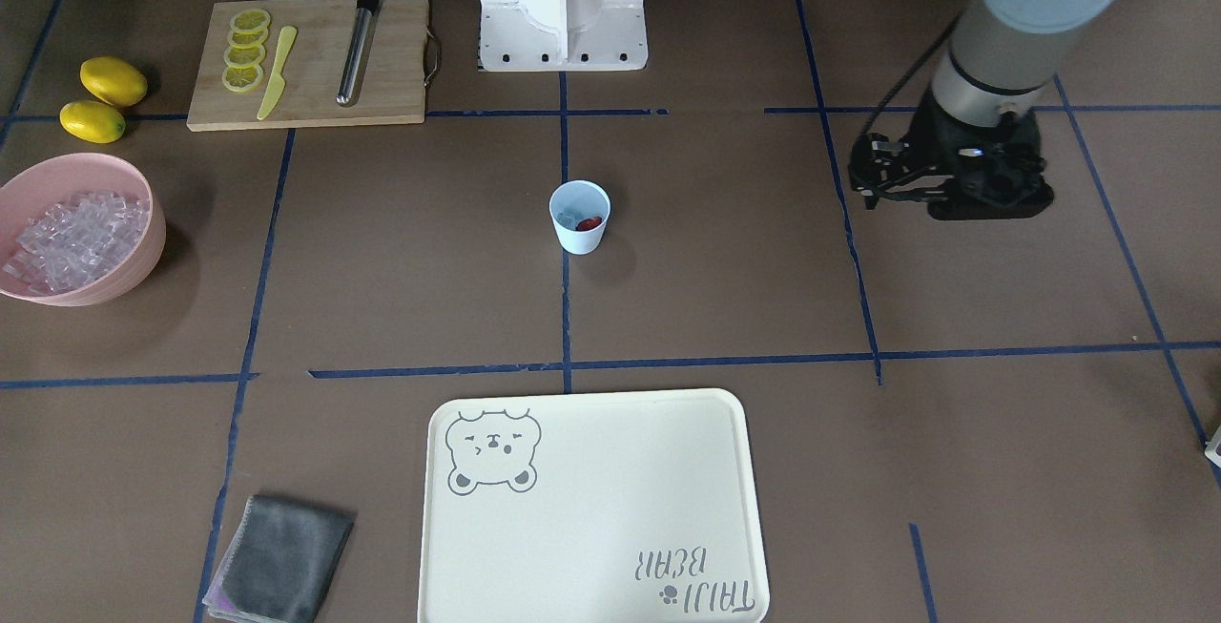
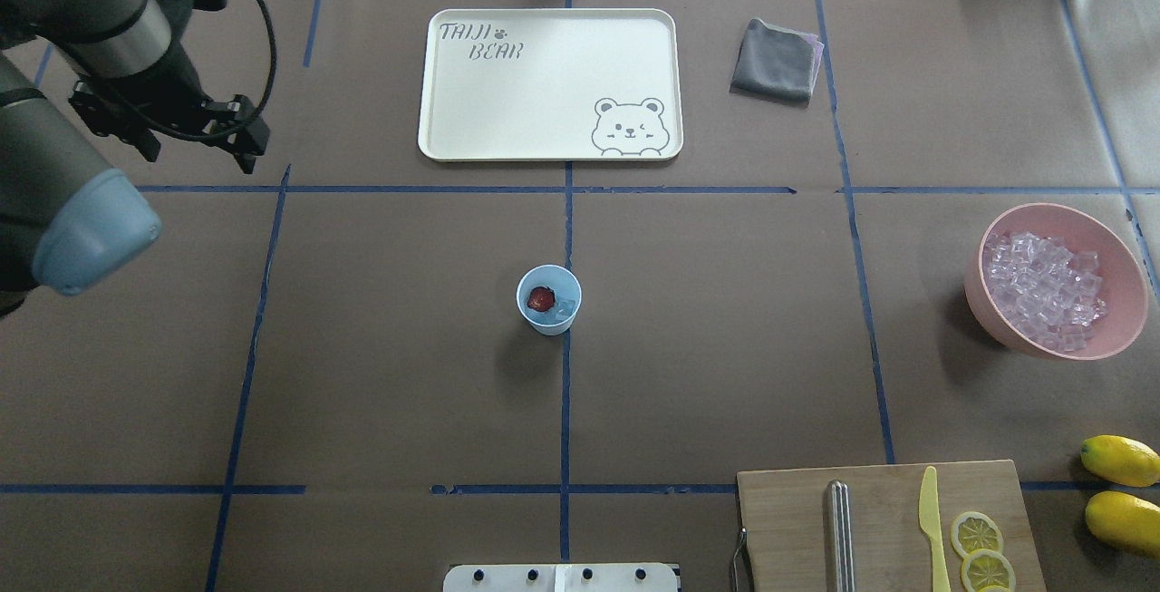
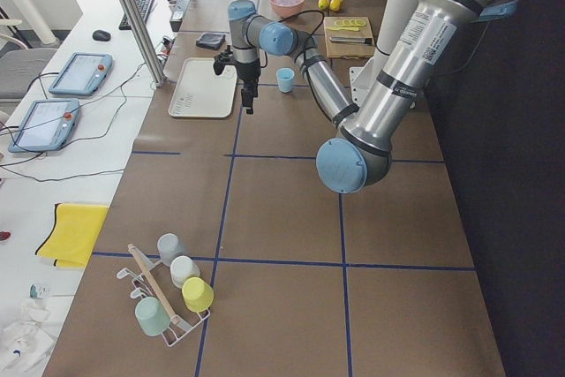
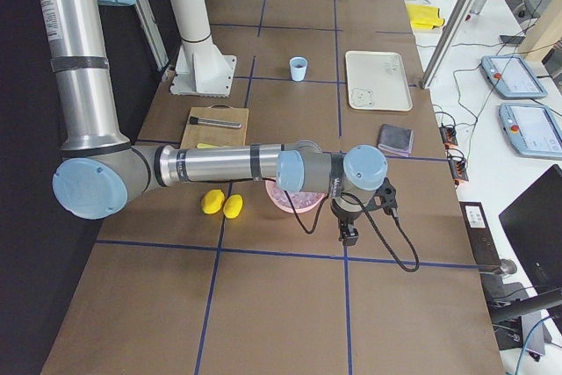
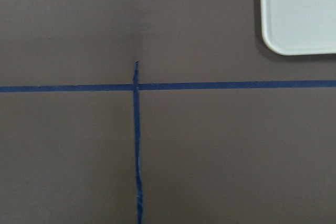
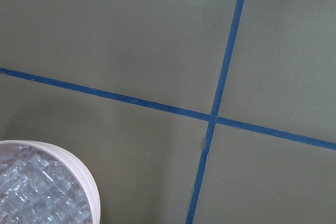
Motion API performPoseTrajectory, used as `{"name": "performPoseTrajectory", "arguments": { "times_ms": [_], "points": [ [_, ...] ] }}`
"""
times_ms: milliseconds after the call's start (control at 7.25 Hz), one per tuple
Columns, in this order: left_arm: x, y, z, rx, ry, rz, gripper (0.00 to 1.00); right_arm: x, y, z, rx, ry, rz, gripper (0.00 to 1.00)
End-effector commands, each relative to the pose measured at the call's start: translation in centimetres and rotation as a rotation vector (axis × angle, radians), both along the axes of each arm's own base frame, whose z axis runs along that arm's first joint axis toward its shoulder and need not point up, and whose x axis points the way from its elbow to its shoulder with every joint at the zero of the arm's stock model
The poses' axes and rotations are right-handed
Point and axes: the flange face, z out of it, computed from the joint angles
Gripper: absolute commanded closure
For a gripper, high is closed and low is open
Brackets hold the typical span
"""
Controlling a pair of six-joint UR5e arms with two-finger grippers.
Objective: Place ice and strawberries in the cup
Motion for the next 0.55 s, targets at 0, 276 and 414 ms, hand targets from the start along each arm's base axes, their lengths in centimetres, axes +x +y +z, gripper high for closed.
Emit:
{"name": "performPoseTrajectory", "arguments": {
  "times_ms": [0,276,414],
  "points": [
    [-10.9,-0.6,9.0,0.011,-0.005,0.073,0.0,0.0,0.0,0.2,-0.004,-0.001,0.0,0.0],
    [-21.6,-1.1,18.1,-0.002,0.033,0.118,0.0,0.0,0.0,0.2,-0.004,-0.001,0.0,0.0],
    [-24.3,-1.7,21.7,-0.021,0.041,0.14,0.0,0.0,0.0,0.3,-0.006,-0.001,0.0,0.0]
  ]
}}
